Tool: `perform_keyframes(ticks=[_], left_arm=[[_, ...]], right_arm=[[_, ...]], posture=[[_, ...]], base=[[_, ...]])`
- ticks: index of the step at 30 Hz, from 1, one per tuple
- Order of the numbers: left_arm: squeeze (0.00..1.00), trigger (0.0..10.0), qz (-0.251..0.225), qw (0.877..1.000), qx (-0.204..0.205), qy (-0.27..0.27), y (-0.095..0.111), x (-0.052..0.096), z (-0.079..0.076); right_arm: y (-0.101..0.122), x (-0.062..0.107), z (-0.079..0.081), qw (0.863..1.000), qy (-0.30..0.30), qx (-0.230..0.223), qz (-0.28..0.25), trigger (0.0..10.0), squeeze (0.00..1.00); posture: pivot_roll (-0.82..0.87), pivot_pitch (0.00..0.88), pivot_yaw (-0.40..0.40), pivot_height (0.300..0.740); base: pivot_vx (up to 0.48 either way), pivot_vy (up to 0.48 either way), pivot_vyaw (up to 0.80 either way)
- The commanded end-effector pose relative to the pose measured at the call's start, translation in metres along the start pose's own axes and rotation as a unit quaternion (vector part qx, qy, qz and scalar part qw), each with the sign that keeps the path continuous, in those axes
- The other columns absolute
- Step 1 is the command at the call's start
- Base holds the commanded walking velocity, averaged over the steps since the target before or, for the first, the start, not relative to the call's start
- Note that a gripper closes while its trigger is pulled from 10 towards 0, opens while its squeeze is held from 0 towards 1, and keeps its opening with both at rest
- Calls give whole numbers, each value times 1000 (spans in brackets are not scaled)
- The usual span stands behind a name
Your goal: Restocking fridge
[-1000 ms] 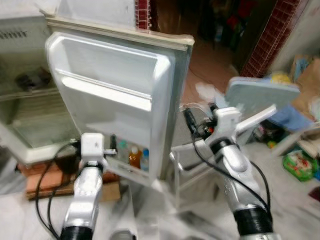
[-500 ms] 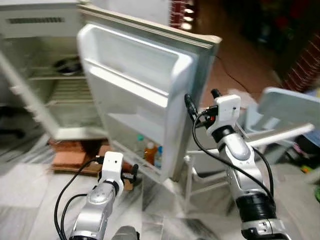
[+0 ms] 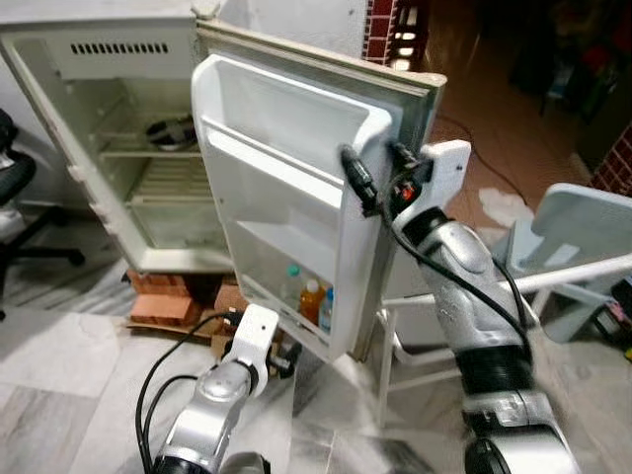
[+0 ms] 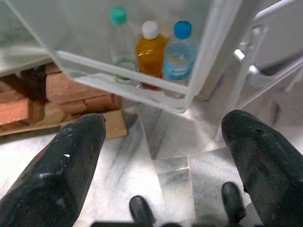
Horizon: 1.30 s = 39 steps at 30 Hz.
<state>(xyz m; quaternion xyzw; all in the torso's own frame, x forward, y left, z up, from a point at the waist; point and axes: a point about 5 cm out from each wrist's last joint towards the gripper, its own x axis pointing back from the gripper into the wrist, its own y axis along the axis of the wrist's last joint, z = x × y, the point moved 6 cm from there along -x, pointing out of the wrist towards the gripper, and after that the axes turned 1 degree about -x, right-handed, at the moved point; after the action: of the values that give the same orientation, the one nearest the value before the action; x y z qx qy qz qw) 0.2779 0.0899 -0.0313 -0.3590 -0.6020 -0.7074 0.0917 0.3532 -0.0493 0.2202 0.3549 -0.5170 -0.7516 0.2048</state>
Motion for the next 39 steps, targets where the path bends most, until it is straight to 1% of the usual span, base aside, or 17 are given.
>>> perform_keyframes(ticks=[1, 3, 7, 8, 10, 11, 12, 13, 18, 21, 24, 27, 30, 33, 35, 37, 39], left_arm=[[0, 10000, 3, 1000, -6, 3, 0, -1, 4], [0, 10000, 4, 1000, -9, 4, 0, -2, 5], [0, 10000, 5, 1000, -11, 4, 0, -3, 5], [0, 10000, 6, 1000, -11, 4, -1, -3, 6], [0, 10000, 6, 1000, -13, 4, -1, -4, 6], [0, 10000, 7, 1000, -14, 3, -2, -4, 5], [0, 10000, 7, 1000, -14, 3, -2, -4, 5], [0, 10000, 7, 1000, -14, 3, -2, -4, 5], [0, 10000, 8, 1000, -14, 3, -3, -4, 5], [0, 10000, 9, 1000, -13, 5, -6, -3, 6], [0, 10000, 11, 1000, -13, 5, -7, -3, 7], [0, 10000, 12, 1000, -15, 3, -8, -3, 6], [0, 10000, 12, 1000, -15, 3, -8, -3, 6], [0, 10000, 13, 1000, -16, 2, -9, -3, 6], [0, 10000, 14, 1000, -16, 2, -9, -3, 6], [0, 10000, 13, 1000, -17, 2, -9, -4, 6], [0, 10000, 13, 1000, -18, 3, -9, -4, 6]], right_arm=[[5, -1, 33, 995, 91, -41, 4, 10000, 0], [9, 14, 60, 981, 170, -87, 19, 10000, 0], [2, 29, 60, 978, 180, -94, 43, 10000, 0], [-17, 33, 35, 988, 120, -53, 76, 10000, 0], [-43, 41, -3, 990, 32, 7, 136, 10000, 0], [-61, 53, -33, 980, -30, 52, 187, 10000, 0], [-61, 53, -33, 980, -30, 52, 187, 10000, 0], [-71, 66, -58, 967, -83, 94, 222, 10000, 0], [-77, 100, -85, 945, -133, 116, 276, 10000, 0], [-74, 135, -106, 921, -158, 141, 326, 10000, 0], [-62, 145, -130, 906, -198, 183, 325, 10000, 0], [-41, 150, -155, 890, -243, 226, 314, 10000, 0], [-26, 148, -164, 887, -271, 234, 293, 10000, 0], [8, 135, -177, 878, -323, 273, 226, 10000, 0], [25, 123, -180, 886, -344, 260, 173, 10000, 0], [45, 94, -171, 913, -330, 223, 90, 10000, 0], [54, 77, -162, 931, -304, 195, 49, 10000, 0]], posture=[[49, 0, -18, 740], [48, 0, -18, 740], [44, 0, -16, 740], [43, 0, -15, 740], [41, 0, -14, 740], [40, 0, -13, 740], [40, 0, -13, 740], [40, 0, -13, 740], [44, 0, -14, 740], [42, 0, -13, 740], [36, 0, -9, 740], [35, 0, -4, 740], [36, 0, -3, 740], [39, 0, -2, 740], [42, 0, -3, 740], [53, 0, -6, 740], [57, 0, -6, 740]], base=[[0, 0, 0], [0, 0, 0], [0, 0, 0], [0, 0, 0], [0, 0, 0], [0, 0, 0], [0, 0, 0], [0, 0, 0], [0, 0, 0], [0, 0, 0], [0, 0, 0], [0, 0, 0], [0, 0, 0], [0, 0, 0], [0, 0, 0], [0, 0, 0], [0, 0, 0]])
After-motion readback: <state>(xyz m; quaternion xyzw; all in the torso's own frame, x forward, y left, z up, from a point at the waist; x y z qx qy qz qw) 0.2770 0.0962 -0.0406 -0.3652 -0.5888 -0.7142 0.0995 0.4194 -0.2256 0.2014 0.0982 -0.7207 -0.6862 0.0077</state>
